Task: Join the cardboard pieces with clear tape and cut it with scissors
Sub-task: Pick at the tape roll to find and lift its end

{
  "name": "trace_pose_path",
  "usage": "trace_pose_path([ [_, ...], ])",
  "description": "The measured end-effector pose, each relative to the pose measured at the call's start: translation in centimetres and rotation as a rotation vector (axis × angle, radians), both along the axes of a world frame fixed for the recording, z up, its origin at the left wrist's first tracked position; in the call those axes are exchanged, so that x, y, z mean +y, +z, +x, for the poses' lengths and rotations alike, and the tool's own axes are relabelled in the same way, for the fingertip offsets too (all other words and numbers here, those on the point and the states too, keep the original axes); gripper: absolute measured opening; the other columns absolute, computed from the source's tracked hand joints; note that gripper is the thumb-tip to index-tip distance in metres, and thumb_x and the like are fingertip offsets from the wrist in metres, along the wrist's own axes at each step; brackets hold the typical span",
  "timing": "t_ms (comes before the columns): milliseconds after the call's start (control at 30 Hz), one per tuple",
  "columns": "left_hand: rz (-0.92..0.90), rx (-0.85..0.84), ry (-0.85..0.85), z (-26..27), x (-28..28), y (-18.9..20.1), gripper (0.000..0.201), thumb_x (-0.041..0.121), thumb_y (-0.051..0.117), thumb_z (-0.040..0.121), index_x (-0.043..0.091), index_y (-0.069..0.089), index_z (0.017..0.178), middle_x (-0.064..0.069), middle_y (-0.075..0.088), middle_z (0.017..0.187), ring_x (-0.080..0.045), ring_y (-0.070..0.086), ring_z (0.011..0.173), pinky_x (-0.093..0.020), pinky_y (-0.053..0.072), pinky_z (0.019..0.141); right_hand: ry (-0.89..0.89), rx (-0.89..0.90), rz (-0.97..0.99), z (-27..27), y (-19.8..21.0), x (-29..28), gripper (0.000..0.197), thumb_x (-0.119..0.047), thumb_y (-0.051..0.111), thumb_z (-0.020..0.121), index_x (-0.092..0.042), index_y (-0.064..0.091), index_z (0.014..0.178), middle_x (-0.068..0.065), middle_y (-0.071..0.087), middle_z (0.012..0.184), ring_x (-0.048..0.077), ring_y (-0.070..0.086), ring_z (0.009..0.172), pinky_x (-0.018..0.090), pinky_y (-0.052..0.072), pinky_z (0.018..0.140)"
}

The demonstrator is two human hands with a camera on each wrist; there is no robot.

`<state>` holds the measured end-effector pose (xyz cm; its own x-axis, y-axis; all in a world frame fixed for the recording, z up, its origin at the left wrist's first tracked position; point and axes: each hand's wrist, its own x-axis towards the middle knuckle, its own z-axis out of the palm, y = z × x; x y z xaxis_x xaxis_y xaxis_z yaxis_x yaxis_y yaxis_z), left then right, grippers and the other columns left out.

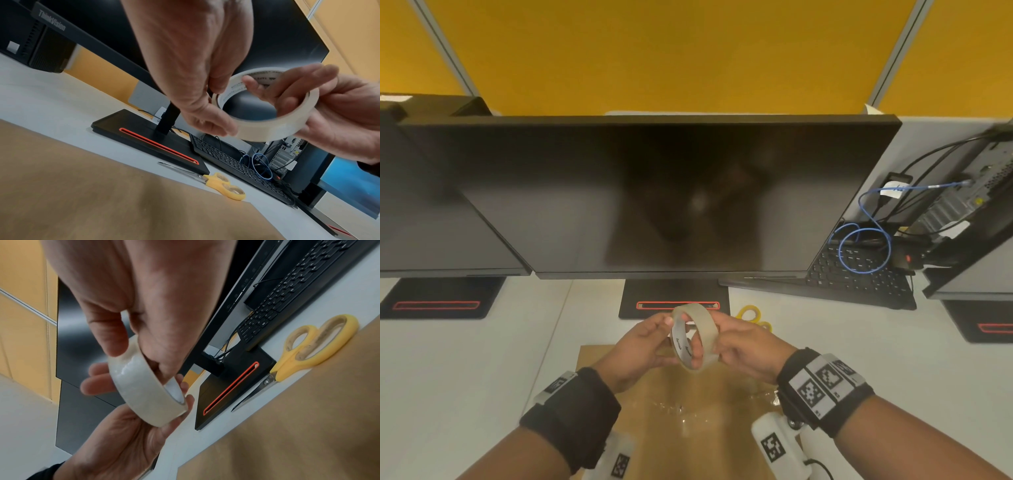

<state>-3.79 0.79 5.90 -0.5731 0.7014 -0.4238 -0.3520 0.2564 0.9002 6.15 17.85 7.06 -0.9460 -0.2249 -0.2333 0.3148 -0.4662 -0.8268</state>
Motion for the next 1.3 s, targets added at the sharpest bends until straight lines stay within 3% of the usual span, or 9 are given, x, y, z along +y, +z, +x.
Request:
trace_pose_path([
  [67, 0.017, -0.025, -0.02, 0.1, 0.0, -0.1, 0.042, 0.043, 0.054, 0.089, 0.015, 0.058, 0.118, -0.006, 0.069, 0.109, -0.024, 0.066, 0.104, -0.048, 0.051, 0.093, -0.019, -0.039, -0.059, -0.2, 0.0, 0.3, 0.055, -0.005, 0.039, 0.081, -0.007, 0.045, 0.135, 0.022, 0.052, 0.103, 0.021, 0.061, 0.083, 0.027, 0.051, 0.079],
  [133, -0.007, 0.059, -0.077, 0.4, 0.3, 0.1, 0.026, 0.036, 0.052, 0.094, 0.032, 0.056, 0.12, 0.002, 0.067, 0.114, -0.019, 0.066, 0.104, -0.043, 0.053, 0.091, -0.04, -0.055, -0.067, -0.4, 0.1, 0.5, 0.047, -0.013, 0.039, 0.083, -0.004, 0.05, 0.127, 0.018, 0.057, 0.081, 0.021, 0.059, 0.069, 0.028, 0.05, 0.074],
  [200, -0.053, 0.199, -0.121, 0.6, 0.7, 0.4, 0.031, 0.031, 0.049, 0.097, 0.051, 0.047, 0.121, 0.012, 0.061, 0.118, -0.013, 0.061, 0.108, -0.036, 0.052, 0.093, -0.048, -0.033, -0.019, -0.6, 0.2, 0.6, 0.041, -0.017, 0.036, 0.084, -0.005, 0.055, 0.119, 0.009, 0.054, 0.063, 0.019, 0.053, 0.058, 0.027, 0.047, 0.069],
  [267, -0.081, 0.322, -0.104, 0.5, 0.9, 0.5, 0.026, 0.044, 0.046, 0.094, 0.059, 0.049, 0.115, 0.019, 0.062, 0.114, -0.008, 0.058, 0.11, -0.037, 0.048, 0.098, -0.035, -0.007, 0.005, -0.7, 0.2, 0.6, 0.041, -0.016, 0.033, 0.085, -0.005, 0.056, 0.116, 0.005, 0.052, 0.06, 0.018, 0.048, 0.055, 0.028, 0.045, 0.067],
  [500, -0.081, 0.432, -0.042, 0.5, 1.3, 0.7, 0.029, 0.051, 0.038, 0.088, 0.041, 0.062, 0.101, 0.008, 0.071, 0.093, -0.012, 0.065, 0.096, -0.046, 0.049, 0.095, -0.013, 0.043, -0.034, -0.6, 0.1, 0.2, 0.046, -0.006, 0.031, 0.08, 0.001, 0.044, 0.123, 0.007, 0.055, 0.07, 0.019, 0.053, 0.065, 0.03, 0.045, 0.074],
  [733, -0.029, 0.336, -0.069, 0.8, 1.4, 1.1, 0.036, 0.045, 0.036, 0.096, 0.026, 0.067, 0.09, -0.001, 0.071, 0.076, -0.017, 0.067, 0.078, -0.042, 0.055, 0.086, -0.018, 0.066, 0.009, -0.2, 0.4, 0.1, 0.063, 0.004, 0.033, 0.072, 0.002, 0.042, 0.134, 0.008, 0.057, 0.07, 0.022, 0.055, 0.077, 0.025, 0.049, 0.081],
  [900, -0.011, 0.267, -0.085, 1.4, 1.7, 2.1, 0.042, 0.038, 0.032, 0.1, 0.01, 0.064, 0.097, 0.001, 0.068, 0.07, -0.011, 0.066, 0.071, -0.031, 0.056, 0.077, -0.09, -0.014, -0.028, -0.4, 0.3, 0.2, 0.051, -0.01, 0.041, 0.086, -0.004, 0.044, 0.136, 0.01, 0.063, 0.089, 0.027, 0.056, 0.097, 0.028, 0.05, 0.088],
  [1067, -0.022, 0.275, -0.074, 1.9, 1.8, 2.4, 0.038, 0.03, 0.031, 0.101, 0.017, 0.064, 0.088, 0.007, 0.071, 0.069, -0.003, 0.067, 0.066, -0.014, 0.054, 0.063, -0.096, 0.005, -0.067, -0.3, 0.5, -0.1, 0.037, -0.007, 0.037, 0.084, -0.007, 0.052, 0.119, 0.008, 0.051, 0.071, 0.019, 0.051, 0.067, 0.028, 0.047, 0.073],
  [1300, -0.064, 0.231, -0.039, 1.7, 1.4, 1.9, 0.038, 0.033, 0.034, 0.101, 0.024, 0.066, 0.084, 0.005, 0.07, 0.068, -0.006, 0.067, 0.066, -0.017, 0.056, 0.064, -0.099, 0.01, -0.06, -0.1, 0.1, -0.4, 0.053, -0.001, 0.04, 0.08, -0.002, 0.044, 0.133, 0.008, 0.058, 0.076, 0.02, 0.057, 0.075, 0.027, 0.048, 0.08],
])
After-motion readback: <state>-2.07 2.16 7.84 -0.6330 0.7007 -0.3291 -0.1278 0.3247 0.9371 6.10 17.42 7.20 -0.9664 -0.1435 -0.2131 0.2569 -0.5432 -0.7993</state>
